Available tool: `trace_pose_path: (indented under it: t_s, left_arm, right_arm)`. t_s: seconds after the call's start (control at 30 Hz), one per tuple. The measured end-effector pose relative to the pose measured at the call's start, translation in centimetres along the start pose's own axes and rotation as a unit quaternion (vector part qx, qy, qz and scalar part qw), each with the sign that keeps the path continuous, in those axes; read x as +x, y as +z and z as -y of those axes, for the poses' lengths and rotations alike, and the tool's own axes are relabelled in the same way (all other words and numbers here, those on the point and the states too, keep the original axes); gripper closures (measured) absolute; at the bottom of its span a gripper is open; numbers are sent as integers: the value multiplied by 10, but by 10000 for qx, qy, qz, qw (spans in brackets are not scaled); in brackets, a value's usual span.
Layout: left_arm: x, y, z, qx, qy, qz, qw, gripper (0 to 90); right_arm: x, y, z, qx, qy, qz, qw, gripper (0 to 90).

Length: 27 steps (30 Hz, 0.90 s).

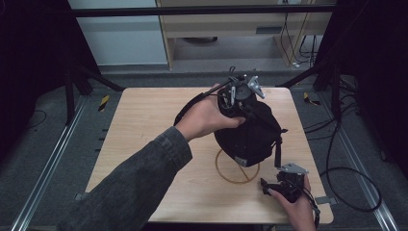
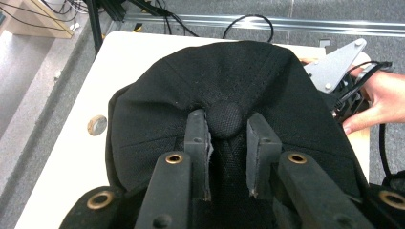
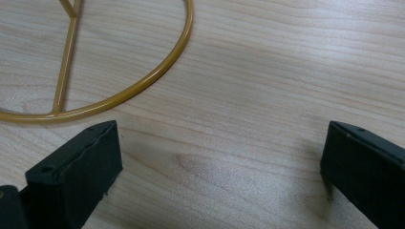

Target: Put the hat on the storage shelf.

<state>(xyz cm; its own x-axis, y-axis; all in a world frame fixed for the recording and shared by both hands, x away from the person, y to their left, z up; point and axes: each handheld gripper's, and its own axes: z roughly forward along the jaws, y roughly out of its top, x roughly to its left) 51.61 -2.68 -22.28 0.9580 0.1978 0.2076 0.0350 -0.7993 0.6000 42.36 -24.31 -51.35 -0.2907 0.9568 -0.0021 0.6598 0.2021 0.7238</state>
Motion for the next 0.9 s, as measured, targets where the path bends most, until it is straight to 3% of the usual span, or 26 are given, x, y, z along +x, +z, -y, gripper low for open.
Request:
trace_pose_path:
  t_s: [0.27,0.9]
  left_arm:
    - [-1,11,7,-16,-48,15,10000,732]
    - [-2,12,8,-129,14,-44,9999,695]
  right_arm:
    - [0,0,0,-4,-17,5,10000,4]
    - [0,0,0,-4,-16,4,10000,4]
